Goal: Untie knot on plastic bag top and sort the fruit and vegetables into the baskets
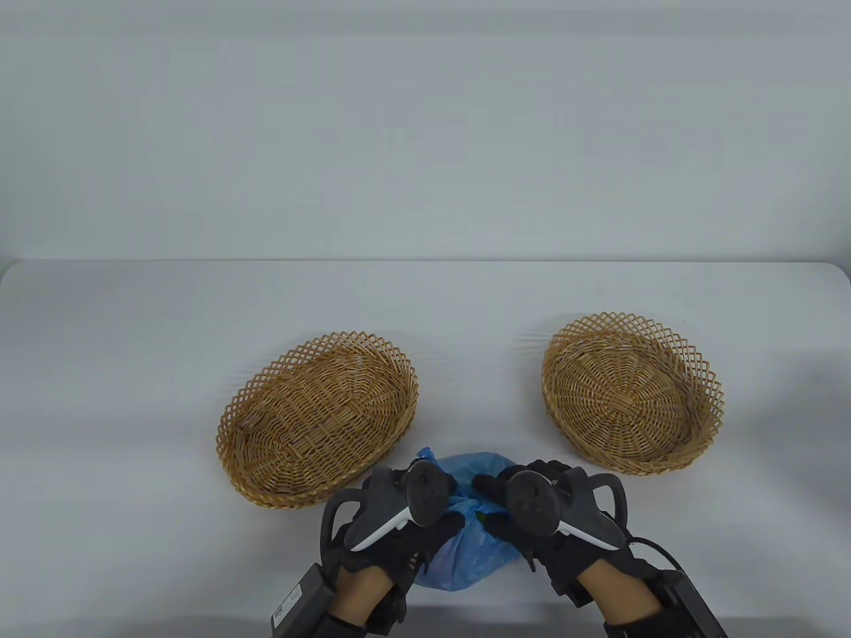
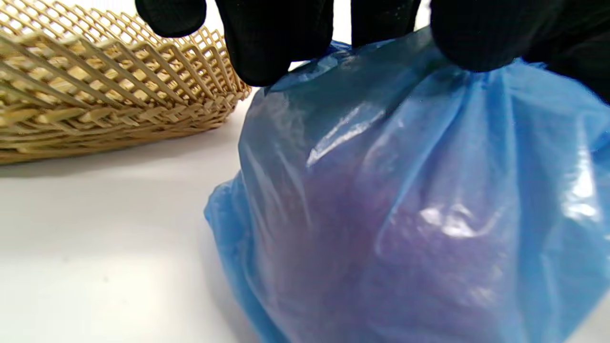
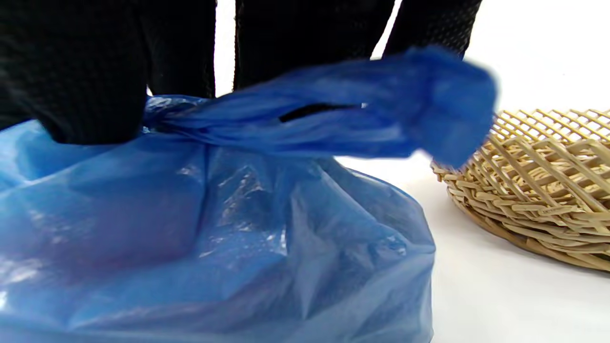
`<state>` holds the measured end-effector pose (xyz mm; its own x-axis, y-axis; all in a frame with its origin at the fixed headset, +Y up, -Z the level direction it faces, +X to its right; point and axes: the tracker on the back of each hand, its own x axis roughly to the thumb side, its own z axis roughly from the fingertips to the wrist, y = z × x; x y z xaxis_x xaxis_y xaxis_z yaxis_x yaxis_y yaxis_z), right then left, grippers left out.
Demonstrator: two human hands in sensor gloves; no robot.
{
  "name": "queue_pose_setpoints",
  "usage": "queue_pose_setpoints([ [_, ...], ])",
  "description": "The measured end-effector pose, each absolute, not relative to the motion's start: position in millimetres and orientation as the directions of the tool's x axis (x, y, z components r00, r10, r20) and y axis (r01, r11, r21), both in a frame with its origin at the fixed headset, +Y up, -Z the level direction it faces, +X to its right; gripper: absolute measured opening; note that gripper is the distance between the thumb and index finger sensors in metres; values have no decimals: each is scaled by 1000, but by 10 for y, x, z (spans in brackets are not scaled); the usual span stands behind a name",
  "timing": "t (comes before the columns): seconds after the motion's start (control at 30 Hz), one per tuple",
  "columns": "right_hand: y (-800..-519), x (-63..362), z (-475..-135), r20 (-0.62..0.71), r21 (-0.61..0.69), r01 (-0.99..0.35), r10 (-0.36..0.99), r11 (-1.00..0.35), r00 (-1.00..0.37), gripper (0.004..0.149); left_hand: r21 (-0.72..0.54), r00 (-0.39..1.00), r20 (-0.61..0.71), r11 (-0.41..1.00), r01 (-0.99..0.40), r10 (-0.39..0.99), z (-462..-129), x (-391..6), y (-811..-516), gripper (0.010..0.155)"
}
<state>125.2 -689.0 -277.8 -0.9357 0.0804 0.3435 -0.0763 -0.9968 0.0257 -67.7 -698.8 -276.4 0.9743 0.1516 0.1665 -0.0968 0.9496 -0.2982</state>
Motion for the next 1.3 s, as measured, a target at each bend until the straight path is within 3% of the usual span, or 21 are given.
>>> queue_pose_setpoints([
  [0.17, -6877, 1225, -2773, 342, -6, -64, 58, -998, -938, 47, -264, 979, 134, 958, -113, 153, -2782, -711, -6950, 43],
  [0.73, -6688, 1566, -2844, 251, -135, -203, 165, -970, -954, 40, -144, 984, 57, 976, -161, 171, -2790, -911, -6817, 41],
  [0.97, -6679, 1596, -2833, 259, -110, -227, 192, -968, -947, 42, -197, 948, 110, 942, -273, 298, -2760, -911, -6809, 62],
  [1.1, -6728, 1491, -2803, 300, -48, -229, 205, -972, -932, 58, -232, 961, 154, 954, -190, 229, -2751, -785, -6870, 70],
  [1.13, -6778, 1434, -2806, 309, 12, -217, 210, -976, -927, 63, -244, 967, 162, 958, -154, 196, -2755, -746, -6898, 68],
  [1.2, -6828, 1369, -2814, 311, 65, -201, 211, -977, -927, 56, -257, 974, 159, 959, -119, 163, -2766, -709, -6927, 57],
  [1.3, -6768, 1398, -2810, 286, -22, -218, 203, -976, -936, 40, -212, 977, 129, 967, -138, 168, -2762, -753, -6881, 46],
])
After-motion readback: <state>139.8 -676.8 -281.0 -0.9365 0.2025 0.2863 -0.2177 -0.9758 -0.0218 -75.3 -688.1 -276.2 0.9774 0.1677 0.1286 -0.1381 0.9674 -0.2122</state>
